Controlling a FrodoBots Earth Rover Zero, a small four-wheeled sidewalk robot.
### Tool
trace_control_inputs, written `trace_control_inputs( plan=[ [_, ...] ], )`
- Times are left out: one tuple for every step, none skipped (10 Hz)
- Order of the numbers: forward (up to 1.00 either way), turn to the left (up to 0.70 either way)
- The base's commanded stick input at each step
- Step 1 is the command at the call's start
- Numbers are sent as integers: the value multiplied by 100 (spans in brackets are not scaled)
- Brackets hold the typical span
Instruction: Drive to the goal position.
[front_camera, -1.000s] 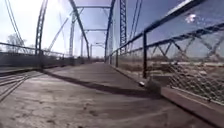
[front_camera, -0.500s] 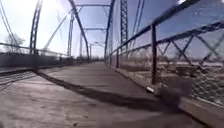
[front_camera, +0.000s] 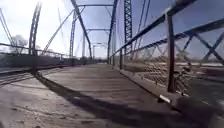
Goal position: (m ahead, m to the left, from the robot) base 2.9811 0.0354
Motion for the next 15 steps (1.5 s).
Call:
trace_control_inputs(
  plan=[
    [100, 40],
    [100, 40],
    [100, 40],
    [100, 28],
    [100, 19],
    [100, 4],
    [100, 0],
    [100, 0],
    [100, 0],
    [100, 0],
    [100, 0],
    [100, 0],
    [100, 0],
    [100, 0],
    [100, 0]
  ],
)
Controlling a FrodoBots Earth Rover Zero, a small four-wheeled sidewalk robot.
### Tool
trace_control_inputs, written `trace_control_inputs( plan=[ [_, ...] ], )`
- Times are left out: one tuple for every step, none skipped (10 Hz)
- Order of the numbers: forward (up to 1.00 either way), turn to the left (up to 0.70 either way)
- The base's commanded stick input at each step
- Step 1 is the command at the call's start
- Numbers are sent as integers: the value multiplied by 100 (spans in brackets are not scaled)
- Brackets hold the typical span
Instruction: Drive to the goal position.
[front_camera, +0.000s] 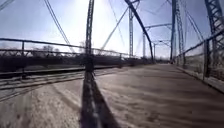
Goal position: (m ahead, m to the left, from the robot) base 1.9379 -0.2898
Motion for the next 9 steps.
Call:
trace_control_inputs(
  plan=[
    [100, 0],
    [100, 0],
    [100, 0],
    [100, 0],
    [100, 0],
    [100, 0],
    [100, -3],
    [100, -17],
    [100, -40]
  ],
)
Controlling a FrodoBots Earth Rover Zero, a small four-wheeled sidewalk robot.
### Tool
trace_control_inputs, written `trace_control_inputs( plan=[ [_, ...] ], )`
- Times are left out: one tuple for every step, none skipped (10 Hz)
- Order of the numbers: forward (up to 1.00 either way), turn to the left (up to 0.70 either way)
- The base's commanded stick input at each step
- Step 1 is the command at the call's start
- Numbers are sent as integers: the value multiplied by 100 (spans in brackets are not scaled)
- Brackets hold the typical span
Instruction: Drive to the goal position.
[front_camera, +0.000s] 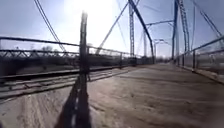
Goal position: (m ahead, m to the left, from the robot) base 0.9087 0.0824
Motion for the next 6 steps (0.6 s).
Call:
trace_control_inputs(
  plan=[
    [100, -21],
    [70, -4],
    [20, -1],
    [0, 0],
    [0, 0],
    [0, 0]
  ],
)
